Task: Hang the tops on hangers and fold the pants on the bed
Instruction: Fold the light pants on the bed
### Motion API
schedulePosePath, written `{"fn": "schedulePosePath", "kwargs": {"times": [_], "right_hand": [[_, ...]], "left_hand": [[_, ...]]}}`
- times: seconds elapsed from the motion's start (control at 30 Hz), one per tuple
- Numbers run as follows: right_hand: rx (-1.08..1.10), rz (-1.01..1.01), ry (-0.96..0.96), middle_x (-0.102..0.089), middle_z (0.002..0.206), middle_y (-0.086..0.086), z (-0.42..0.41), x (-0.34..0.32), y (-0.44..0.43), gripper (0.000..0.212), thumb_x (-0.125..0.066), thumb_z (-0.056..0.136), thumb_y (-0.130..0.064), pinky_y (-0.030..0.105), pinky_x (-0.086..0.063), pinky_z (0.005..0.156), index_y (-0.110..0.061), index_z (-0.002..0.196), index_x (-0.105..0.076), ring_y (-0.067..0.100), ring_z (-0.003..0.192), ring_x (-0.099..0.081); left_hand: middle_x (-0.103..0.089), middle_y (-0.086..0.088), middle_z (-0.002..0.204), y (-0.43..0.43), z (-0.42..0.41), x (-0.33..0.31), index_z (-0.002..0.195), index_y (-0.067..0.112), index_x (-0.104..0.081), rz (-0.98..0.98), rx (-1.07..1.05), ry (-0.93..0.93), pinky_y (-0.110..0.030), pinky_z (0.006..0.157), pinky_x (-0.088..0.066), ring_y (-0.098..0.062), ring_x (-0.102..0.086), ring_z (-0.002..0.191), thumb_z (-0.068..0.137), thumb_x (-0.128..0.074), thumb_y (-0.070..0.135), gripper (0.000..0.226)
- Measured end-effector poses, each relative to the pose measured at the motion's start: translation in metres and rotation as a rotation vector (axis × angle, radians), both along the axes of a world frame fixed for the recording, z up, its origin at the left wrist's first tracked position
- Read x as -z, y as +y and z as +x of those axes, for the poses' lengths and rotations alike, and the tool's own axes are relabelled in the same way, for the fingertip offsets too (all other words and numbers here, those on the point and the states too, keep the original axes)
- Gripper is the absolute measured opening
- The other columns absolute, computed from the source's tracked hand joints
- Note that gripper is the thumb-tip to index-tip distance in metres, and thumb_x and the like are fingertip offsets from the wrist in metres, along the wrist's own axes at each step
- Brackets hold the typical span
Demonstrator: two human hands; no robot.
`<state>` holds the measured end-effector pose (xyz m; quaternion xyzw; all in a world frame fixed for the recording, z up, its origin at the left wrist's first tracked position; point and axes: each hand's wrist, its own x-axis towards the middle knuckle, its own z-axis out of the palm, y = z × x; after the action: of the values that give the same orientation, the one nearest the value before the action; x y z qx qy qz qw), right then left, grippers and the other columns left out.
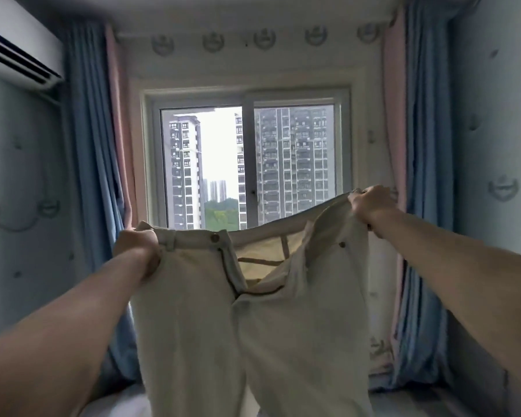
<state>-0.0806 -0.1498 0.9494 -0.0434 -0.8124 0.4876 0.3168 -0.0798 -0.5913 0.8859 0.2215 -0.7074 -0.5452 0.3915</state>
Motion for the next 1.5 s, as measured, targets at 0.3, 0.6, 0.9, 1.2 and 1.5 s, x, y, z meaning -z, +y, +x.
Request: {"fn": "schedulePosePath", "kwargs": {"times": [0.3, 0.6, 0.9, 1.2, 1.5], "right_hand": [[-0.442, -0.302, -0.208, -0.06, 0.06, 0.012, 0.023, -0.039, -0.062, 0.02, -0.059, 0.085, 0.001, 0.045, -0.061, 0.069, -0.008, 0.068, -0.062, 0.026, 0.053, -0.062], [-0.702, -0.092, -0.24, -0.074, 0.07, 0.014, 0.042, -0.05, -0.106, 0.024, -0.075, 0.089, -0.016, 0.027, -0.057, 0.051, -0.004, 0.068, -0.073, 0.022, 0.058, -0.073], [-0.754, 0.065, -0.123, -0.074, 0.081, 0.017, 0.068, -0.045, -0.123, 0.025, -0.086, 0.071, -0.018, 0.034, -0.056, 0.077, 0.004, 0.081, -0.077, 0.022, 0.071, -0.069], [-0.436, 0.039, 0.272, -0.055, 0.138, 0.005, 0.037, 0.009, -0.093, 0.051, -0.078, 0.085, -0.038, 0.038, -0.046, 0.099, -0.02, 0.129, -0.06, 0.019, 0.123, -0.053], [-0.999, -0.439, -0.464, -0.071, 0.121, 0.016, 0.01, 0.095, -0.081, 0.075, -0.094, 0.062, -0.045, 0.039, -0.059, 0.082, -0.008, 0.122, -0.071, 0.029, 0.104, -0.072]], "left_hand": [[-0.069, -0.016, 0.107, 0.073, 0.021, -0.046, 0.111, 0.007, -0.068, 0.256, 0.42, 0.037, -0.038, 0.079, -0.059, -0.029, -0.068, 0.093, 0.1, -0.037, 0.004, 0.033], [-0.058, -0.017, 0.083, 0.167, 0.073, -0.066, 0.093, 0.002, -0.059, 0.229, 0.752, 0.131, -0.034, 0.06, -0.053, -0.023, -0.056, 0.064, 0.098, -0.035, -0.007, 0.026], [-0.062, -0.027, 0.13, 0.18, 0.095, -0.044, 0.133, -0.011, -0.05, -0.046, 1.146, 0.188, -0.047, 0.109, -0.046, -0.037, -0.061, 0.122, 0.079, -0.054, -0.024, 0.056], [-0.072, -0.017, 0.099, 0.15, 0.076, -0.034, 0.102, 0.014, -0.064, 0.09, 0.776, 0.246, -0.047, 0.075, -0.061, -0.028, -0.071, 0.079, 0.089, -0.064, -0.007, 0.024], [-0.074, -0.014, 0.103, 0.09, 0.078, -0.049, 0.12, 0.008, -0.068, 0.209, 0.924, 0.257, -0.041, 0.075, -0.061, -0.027, -0.072, 0.082, 0.093, -0.06, -0.005, 0.031]]}}
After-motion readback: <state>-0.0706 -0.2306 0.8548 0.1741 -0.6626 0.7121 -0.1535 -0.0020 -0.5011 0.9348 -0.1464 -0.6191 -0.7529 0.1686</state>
